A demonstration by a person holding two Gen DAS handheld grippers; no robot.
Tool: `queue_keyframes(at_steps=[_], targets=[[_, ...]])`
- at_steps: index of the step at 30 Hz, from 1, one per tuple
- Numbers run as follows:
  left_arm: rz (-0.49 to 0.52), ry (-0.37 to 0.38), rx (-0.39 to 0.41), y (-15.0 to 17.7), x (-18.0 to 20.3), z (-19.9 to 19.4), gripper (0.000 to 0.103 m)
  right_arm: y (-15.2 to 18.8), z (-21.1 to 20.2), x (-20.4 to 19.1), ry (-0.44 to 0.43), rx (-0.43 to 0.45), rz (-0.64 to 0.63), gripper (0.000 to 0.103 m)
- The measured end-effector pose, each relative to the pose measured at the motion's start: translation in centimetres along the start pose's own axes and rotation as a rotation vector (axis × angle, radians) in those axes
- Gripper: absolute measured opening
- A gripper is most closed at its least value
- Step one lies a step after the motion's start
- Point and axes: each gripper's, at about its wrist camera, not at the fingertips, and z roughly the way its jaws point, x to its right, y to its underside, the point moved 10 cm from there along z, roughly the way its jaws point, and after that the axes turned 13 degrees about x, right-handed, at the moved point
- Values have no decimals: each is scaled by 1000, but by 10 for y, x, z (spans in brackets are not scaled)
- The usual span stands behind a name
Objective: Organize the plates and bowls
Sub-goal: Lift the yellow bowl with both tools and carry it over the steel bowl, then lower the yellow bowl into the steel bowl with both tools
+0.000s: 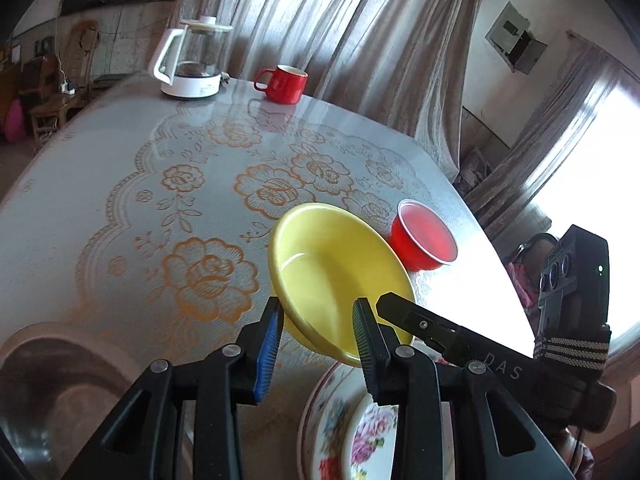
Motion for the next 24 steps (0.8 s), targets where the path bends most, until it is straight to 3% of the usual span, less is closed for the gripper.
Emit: queue_keyframes(at_steps=[12, 24], targets=[[7, -60, 120, 11, -29, -75, 36, 38, -17, -60, -98, -27, -69, 18], [-47, -101, 159, 25, -69, -114, 40, 79, -9, -104, -157, -96, -126, 19]])
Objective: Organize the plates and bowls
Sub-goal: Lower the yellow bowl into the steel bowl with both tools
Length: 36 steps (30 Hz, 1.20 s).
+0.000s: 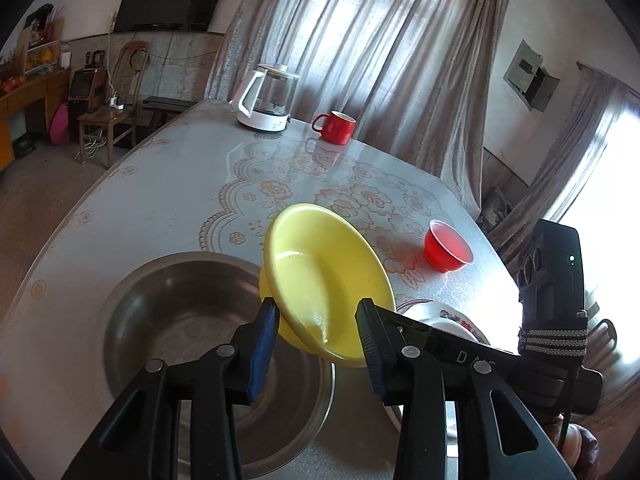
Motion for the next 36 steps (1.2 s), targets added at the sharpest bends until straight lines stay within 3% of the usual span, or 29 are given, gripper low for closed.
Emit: queue_keyframes(at_steps=[23, 36], targets=[[-109, -33, -2, 31, -57, -33, 41, 44, 23, -47, -47, -93, -80, 20], [-137, -65, -3, 42, -77, -34, 42, 57, 37, -60, -21, -119, -165, 21]])
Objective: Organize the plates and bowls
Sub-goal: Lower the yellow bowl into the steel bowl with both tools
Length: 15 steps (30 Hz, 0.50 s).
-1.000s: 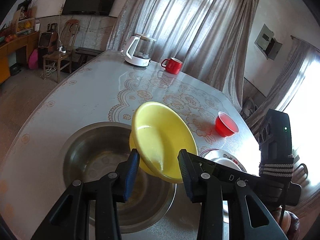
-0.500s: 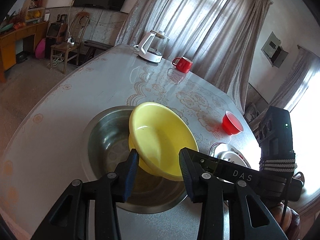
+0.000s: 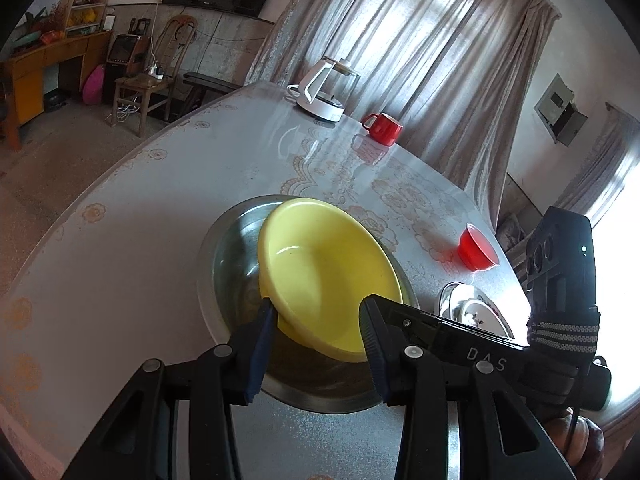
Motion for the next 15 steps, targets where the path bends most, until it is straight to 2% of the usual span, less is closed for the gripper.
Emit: queue_keyframes(at_steps=[6, 15], targets=[[-12, -12, -3, 5, -8, 2, 44, 3, 8, -7, 17, -6, -48, 27], [69, -47, 34, 4, -6, -1, 50, 5, 7, -8, 66, 15, -128, 30]])
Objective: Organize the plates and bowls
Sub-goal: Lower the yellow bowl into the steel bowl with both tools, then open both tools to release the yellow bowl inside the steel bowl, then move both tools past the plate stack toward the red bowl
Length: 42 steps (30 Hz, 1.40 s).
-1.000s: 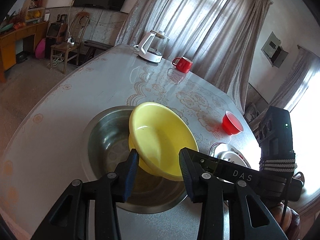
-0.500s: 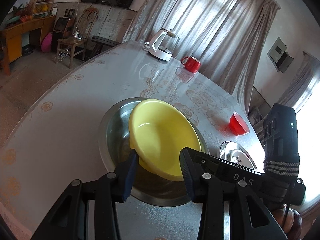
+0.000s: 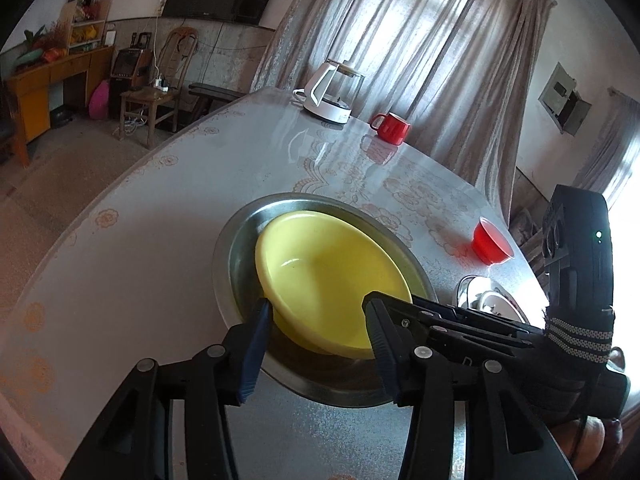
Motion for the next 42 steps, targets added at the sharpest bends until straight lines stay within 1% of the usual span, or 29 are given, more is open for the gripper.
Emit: queue_keyframes(at_steps=[6, 9, 12, 14, 20, 25, 26, 29, 32, 42], targets=[[20, -18, 24, -3, -2, -4, 55, -1, -1, -2, 22, 15, -26, 32], [30, -36, 34, -4, -3, -7, 59, -1, -2, -1, 31, 22, -40, 33], [21, -44, 35, -5, -7, -9, 66, -1, -4, -2, 37, 28, -45, 34], [11, -53, 39, -5, -9, -11, 74, -1, -5, -2, 34, 32, -43, 35], [21, -89, 71, -11, -13, -18, 86, -1, -11, -3, 16, 46, -18, 39], [33, -99, 77, -11, -11, -21, 87, -2, -20, 2, -21, 66, 58, 42], [35, -101, 77, -12, -11, -21, 87, -3, -23, 3, -31, 76, 72, 46], [46, -106, 76, -11, -9, -21, 87, -7, -33, 6, -51, 113, 105, 52], [48, -104, 72, -10, -7, -22, 87, -11, -41, 13, -55, 131, 128, 52], [78, -93, 65, -10, 7, -21, 87, -13, -54, 40, -26, 157, 191, 53]])
